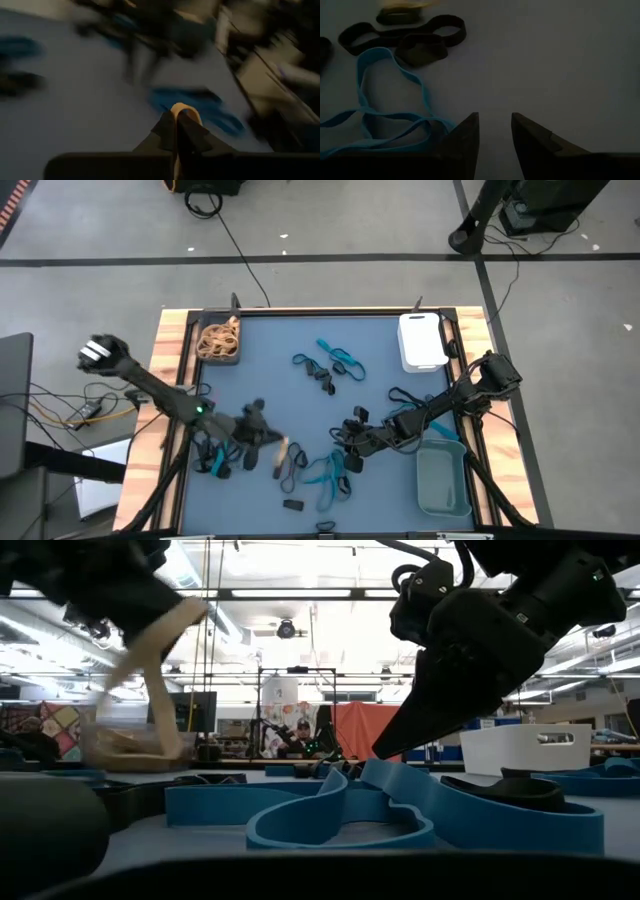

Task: Sort rubber bands into baskets
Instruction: Put the yellow rubber band into the black bin

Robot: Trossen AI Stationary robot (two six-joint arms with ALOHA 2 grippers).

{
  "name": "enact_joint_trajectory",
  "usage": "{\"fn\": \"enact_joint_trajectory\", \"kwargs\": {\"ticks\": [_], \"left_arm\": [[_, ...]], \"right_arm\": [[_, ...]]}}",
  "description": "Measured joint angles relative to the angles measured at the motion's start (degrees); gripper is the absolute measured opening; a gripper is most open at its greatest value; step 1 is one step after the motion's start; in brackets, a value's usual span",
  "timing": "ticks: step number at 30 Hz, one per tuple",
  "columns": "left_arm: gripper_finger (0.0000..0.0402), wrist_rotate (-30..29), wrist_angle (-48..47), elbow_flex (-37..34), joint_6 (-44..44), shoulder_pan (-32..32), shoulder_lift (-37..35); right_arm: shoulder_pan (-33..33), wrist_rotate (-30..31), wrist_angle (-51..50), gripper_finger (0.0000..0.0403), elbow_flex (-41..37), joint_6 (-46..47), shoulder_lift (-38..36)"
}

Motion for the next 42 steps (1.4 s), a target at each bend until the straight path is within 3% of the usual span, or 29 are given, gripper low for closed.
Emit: {"fn": "enact_joint_trajectory", "kwargs": {"ticks": [5,11,18,29,42], "left_arm": [[0.0008,-10.1,-7.3,0.0,-0.1,4.4,-10.9],[0.0008,-17.6,-14.6,0.0,-0.3,12.7,-22.6],[0.0008,-25.7,-23.0,0.0,-0.3,25.1,-30.7],[0.0009,-31.2,-34.4,0.0,-1.5,43.1,-32.0],[0.0009,-34.0,-42.1,-0.6,1.1,56.5,-28.8]], "right_arm": [[0.0,-0.2,0.1,0.0126,0.0,0.0,0.0],[0.0,-0.2,0.2,0.0126,0.0,0.0,0.0],[0.0,-0.2,0.3,0.0126,0.0,-0.1,0.0],[0.0,-0.2,0.3,0.0126,0.0,-0.2,0.0],[0.0,-0.2,0.1,0.0126,0.0,-0.2,0.0]]}}
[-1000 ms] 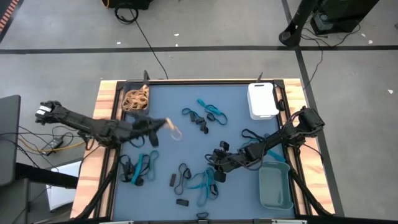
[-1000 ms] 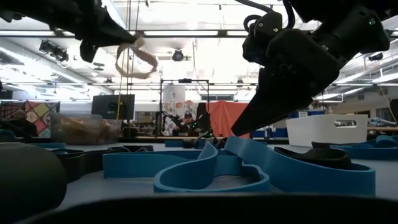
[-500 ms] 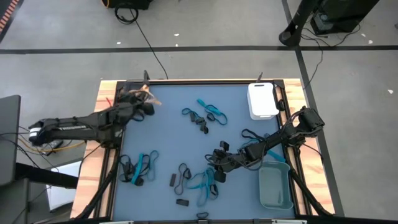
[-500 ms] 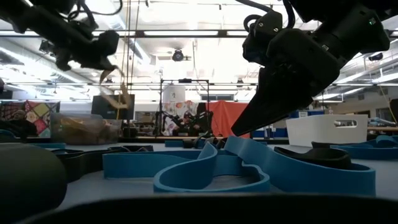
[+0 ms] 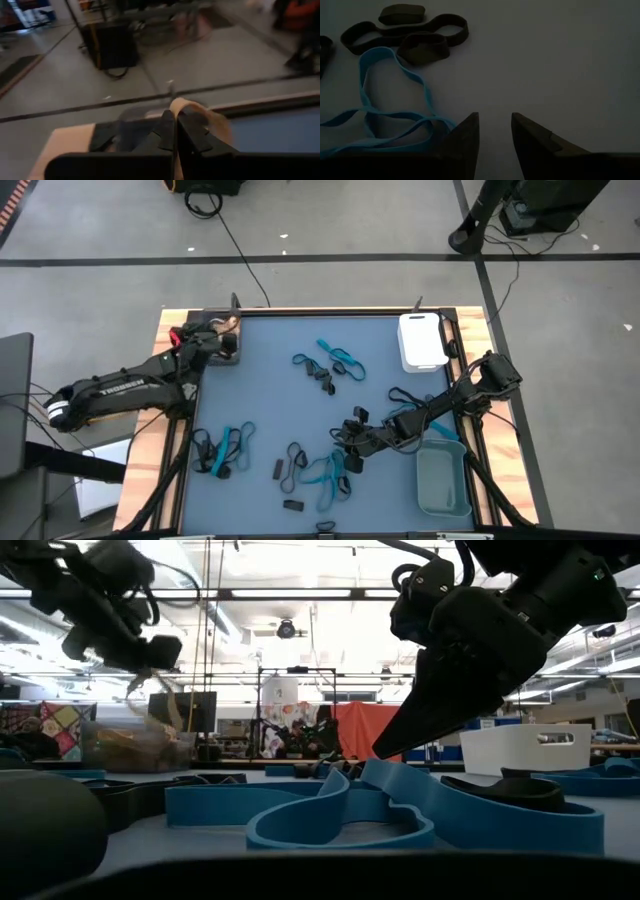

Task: Sort rubber bands into baskets
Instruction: Put the yellow rubber band into the black bin

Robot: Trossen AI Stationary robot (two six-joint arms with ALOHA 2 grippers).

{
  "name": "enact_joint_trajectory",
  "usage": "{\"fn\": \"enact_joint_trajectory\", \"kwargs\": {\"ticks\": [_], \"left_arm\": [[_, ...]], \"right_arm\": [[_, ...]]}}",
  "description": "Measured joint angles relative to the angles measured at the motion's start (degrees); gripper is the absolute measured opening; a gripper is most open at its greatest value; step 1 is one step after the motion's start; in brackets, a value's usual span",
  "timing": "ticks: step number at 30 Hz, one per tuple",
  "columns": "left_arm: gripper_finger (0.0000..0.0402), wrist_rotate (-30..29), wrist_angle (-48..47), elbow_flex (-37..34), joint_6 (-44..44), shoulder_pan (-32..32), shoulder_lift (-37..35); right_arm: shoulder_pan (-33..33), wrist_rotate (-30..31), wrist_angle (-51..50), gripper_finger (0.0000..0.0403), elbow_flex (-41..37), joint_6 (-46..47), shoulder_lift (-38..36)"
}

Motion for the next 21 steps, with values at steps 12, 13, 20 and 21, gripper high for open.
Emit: {"fn": "enact_joint_trajectory", "kwargs": {"ticks": [12,13,20,21], "left_arm": [[0.0082,9.9,-5.7,-0.1,-9.2,6.3,10.0],[0.0094,10.9,-5.8,-0.1,-10.1,7.4,11.0],[0.0151,14.1,-5.7,-0.1,-10.7,12.9,17.3],[0.0154,14.2,-5.3,-0.1,-10.7,13.0,17.5]], "right_arm": [[0.0,2.0,-0.1,0.0126,0.0,0.0,0.0],[0.0,2.2,0.0,0.0127,0.0,0.0,0.0],[0.0,2.4,0.0,0.0136,0.0,0.0,0.0],[0.0,2.4,0.0,0.0138,0.0,0.0,0.0]]}}
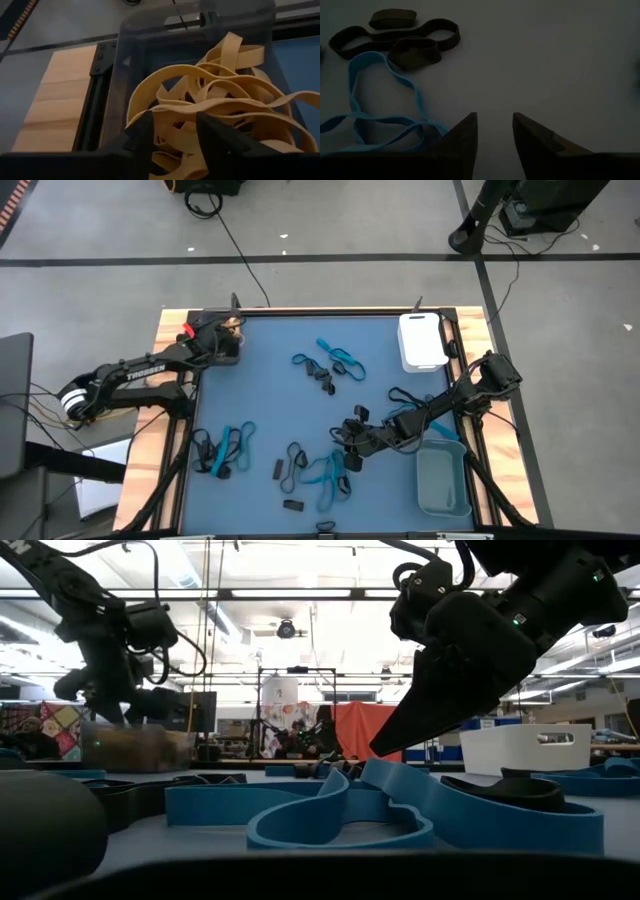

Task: Sort rubber bands into baskets
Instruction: Put the yellow rubber band into the black bin

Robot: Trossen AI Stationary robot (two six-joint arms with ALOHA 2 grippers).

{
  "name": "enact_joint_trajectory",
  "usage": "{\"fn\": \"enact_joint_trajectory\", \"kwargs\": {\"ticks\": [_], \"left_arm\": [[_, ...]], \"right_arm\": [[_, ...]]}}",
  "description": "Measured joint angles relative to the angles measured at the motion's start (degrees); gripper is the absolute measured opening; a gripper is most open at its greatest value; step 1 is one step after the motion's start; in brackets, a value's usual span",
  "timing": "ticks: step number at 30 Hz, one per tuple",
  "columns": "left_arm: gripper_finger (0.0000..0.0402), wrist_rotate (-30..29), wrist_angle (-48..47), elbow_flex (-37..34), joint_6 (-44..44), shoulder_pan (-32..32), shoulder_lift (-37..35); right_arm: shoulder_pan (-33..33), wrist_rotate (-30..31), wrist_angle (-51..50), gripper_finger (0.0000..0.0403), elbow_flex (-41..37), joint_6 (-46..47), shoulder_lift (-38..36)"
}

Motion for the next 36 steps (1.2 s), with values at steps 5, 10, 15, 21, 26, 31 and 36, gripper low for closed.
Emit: {"fn": "enact_joint_trajectory", "kwargs": {"ticks": [5,10,15,21,26,31,36], "left_arm": [[0.0158,2.0,5.3,0.0,3.1,-0.8,-1.4],[0.0158,2.6,9.9,0.2,4.6,-2.3,-4.4],[0.0158,9.0,15.4,0.7,12.0,-5.6,-7.8],[0.0159,20.0,18.7,0.7,17.5,-11.3,-8.2],[0.0159,32.7,19.3,0.7,20.7,-13.3,-5.1],[0.0158,33.9,19.4,0.7,20.3,-12.9,1.7],[0.0158,29.8,23.3,0.7,20.2,-12.3,10.1]], "right_arm": [[0.0,0.9,0.0,0.0143,0.0,0.0,0.0],[-0.4,1.0,-0.1,0.0144,0.0,0.0,0.0],[-0.4,1.0,-0.1,0.0143,0.0,0.0,0.0],[-0.4,0.9,-0.1,0.0143,0.0,0.0,0.0],[-0.4,0.9,-0.1,0.0143,0.0,0.0,0.0],[-0.4,0.9,0.0,0.0143,0.0,0.0,0.0],[-0.4,0.9,0.0,0.0143,0.0,-0.1,0.0]]}}
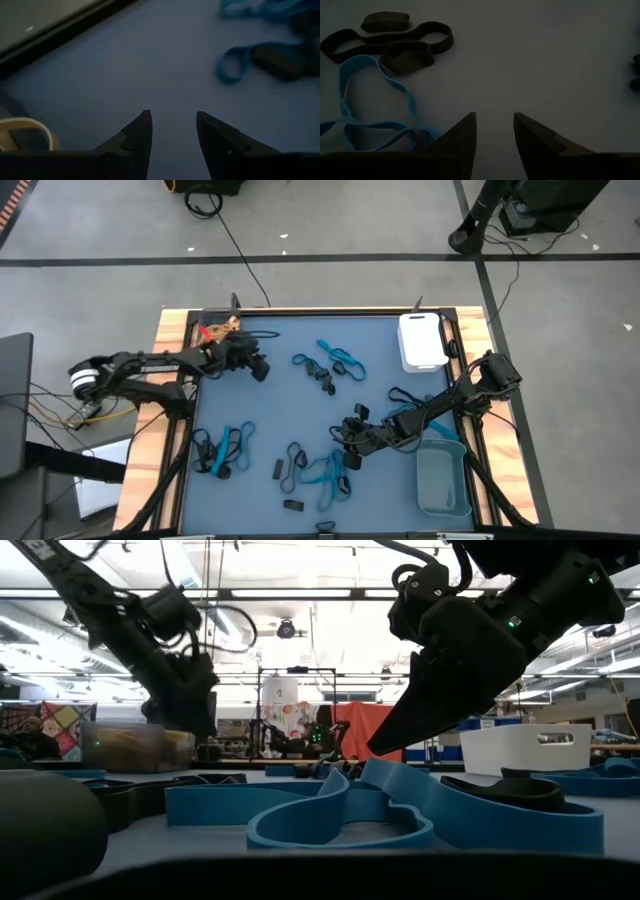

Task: Sort rubber bands into baskets
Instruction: Put the yellow rubber band into the black bin

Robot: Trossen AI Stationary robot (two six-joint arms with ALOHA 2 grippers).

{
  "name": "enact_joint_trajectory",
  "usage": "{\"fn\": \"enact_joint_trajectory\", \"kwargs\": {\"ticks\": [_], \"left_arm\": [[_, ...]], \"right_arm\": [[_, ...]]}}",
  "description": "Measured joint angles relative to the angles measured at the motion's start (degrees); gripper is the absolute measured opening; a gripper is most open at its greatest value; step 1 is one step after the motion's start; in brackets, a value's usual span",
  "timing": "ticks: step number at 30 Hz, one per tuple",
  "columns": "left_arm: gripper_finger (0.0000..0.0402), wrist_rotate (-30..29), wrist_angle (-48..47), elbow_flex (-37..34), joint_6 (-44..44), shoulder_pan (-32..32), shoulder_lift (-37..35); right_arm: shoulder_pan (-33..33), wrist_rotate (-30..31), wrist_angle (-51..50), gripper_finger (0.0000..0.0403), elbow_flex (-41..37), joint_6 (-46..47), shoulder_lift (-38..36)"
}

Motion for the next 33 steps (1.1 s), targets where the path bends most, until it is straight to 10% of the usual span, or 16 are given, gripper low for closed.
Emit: {"fn": "enact_joint_trajectory", "kwargs": {"ticks": [13,33], "left_arm": [[0.0158,-25.4,-4.7,0.2,-3.1,0.4,4.0],[0.0158,-34.2,-26.3,0.3,-11.6,3.9,-11.2]], "right_arm": [[0.0,0.1,0.2,0.0143,0.0,-1.4,0.0],[0.1,0.0,-0.2,0.0143,0.0,-1.0,0.0]]}}
